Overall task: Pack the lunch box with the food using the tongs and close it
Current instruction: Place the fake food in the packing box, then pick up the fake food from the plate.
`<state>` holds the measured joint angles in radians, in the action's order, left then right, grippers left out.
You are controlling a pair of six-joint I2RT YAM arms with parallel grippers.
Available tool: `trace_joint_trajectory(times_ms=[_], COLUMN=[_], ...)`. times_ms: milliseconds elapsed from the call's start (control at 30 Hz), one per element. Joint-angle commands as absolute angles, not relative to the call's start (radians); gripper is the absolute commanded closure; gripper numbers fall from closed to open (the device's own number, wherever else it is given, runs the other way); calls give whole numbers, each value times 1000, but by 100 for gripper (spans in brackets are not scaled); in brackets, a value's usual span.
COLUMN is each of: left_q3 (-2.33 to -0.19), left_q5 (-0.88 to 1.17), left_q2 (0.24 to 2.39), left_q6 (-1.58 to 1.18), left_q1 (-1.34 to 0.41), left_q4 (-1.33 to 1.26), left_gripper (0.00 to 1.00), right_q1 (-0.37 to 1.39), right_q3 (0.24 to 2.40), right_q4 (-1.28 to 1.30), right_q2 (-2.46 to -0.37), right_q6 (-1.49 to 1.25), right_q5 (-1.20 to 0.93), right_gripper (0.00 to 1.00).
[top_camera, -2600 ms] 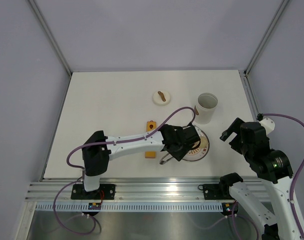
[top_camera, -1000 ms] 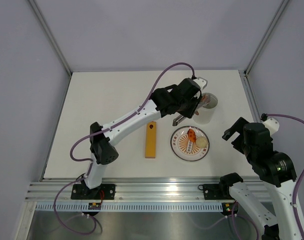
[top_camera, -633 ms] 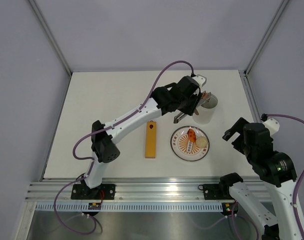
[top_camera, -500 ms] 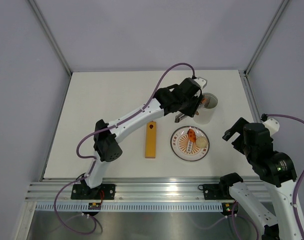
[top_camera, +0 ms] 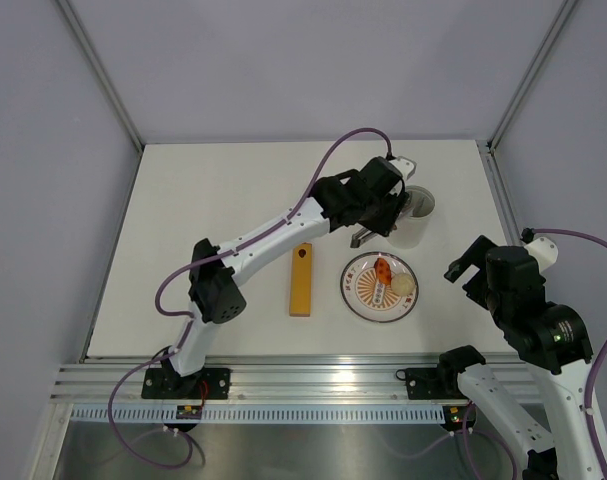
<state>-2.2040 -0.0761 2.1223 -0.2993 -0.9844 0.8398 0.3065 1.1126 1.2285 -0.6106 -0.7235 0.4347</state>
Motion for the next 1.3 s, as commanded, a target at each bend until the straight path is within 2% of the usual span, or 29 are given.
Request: trace_joint_trajectory(times_ms=[0, 333, 600, 867, 1267], left_q3=[-2244, -2134, -1829, -1618, -1600], left_q5=[-58, -109, -55, -28, -15], left_q2=[2010, 1806, 1643, 1615, 1723], left_q6=[-301, -294, -371, -443, -564], left_q1=[-989, -1031, -1037, -1049, -1049], left_q4=[779, 813, 813, 804, 775], left_gripper=[55, 56, 56, 56, 53], right_q1=[310, 308, 310, 308, 308], right_q3=[1150, 1140, 1131, 1121, 1121], right_q4=[1238, 1223, 1198, 1166, 1184], right_q2=[-617, -621, -643, -663, -652], right_q6=[-742, -741, -735, -727, -733], right_q5=[457, 456, 440, 423, 426], right_gripper=[1, 1, 1, 0, 1])
